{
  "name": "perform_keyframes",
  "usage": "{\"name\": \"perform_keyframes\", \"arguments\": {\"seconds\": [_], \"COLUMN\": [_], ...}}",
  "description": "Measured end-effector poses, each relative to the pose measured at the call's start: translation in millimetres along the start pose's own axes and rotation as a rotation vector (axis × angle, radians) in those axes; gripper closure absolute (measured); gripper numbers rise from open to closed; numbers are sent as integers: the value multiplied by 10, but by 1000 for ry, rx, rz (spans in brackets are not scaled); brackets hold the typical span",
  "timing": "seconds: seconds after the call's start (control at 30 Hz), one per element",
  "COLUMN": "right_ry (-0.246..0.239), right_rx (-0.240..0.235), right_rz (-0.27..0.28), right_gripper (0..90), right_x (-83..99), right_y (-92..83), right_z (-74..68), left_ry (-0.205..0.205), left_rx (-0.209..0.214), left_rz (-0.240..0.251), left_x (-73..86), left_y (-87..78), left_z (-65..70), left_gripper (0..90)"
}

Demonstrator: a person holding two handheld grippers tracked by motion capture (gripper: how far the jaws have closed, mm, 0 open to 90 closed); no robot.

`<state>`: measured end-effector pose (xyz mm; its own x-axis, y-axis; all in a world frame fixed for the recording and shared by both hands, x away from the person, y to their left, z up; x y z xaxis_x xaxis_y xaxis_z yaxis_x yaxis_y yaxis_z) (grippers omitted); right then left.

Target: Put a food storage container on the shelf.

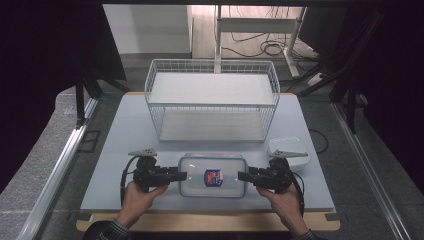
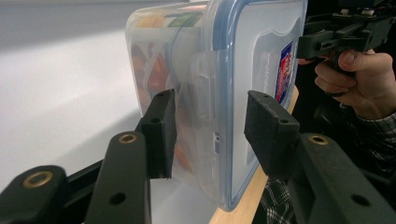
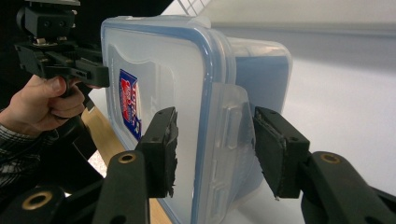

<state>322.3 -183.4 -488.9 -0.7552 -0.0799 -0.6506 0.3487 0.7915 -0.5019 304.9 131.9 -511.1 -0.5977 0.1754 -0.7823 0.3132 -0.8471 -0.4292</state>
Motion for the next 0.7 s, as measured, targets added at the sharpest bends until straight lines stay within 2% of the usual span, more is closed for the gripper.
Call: {"name": "perform_keyframes", "arguments": {"seconds": [0.43, 0.7], "right_ry": [-81, -103], "right_rx": [-18, -19], "right_rz": [65, 88], "right_gripper": [515, 514], "right_x": [-388, -611], "right_y": [-66, -129], "right_z": [-149, -215], "left_ry": [67, 99], "left_rx": [-43, -57], "left_rz": [60, 80], "left_x": [-346, -563], "left_y": [-169, -231], "left_z": [41, 57], "left_gripper": [546, 545]}}
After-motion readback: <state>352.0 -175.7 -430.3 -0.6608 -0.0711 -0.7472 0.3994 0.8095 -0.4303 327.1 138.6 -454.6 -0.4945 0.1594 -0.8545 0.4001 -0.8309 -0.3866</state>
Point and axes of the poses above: each handheld gripper's, and its own axes: y roughly forward along the jaws, x roughly out of its underside, z roughly to its right, the point moved 5 cm from there along y, roughly forward along the jaws, and after that the axes turned 8 degrees about y, right-handed, at the moved point
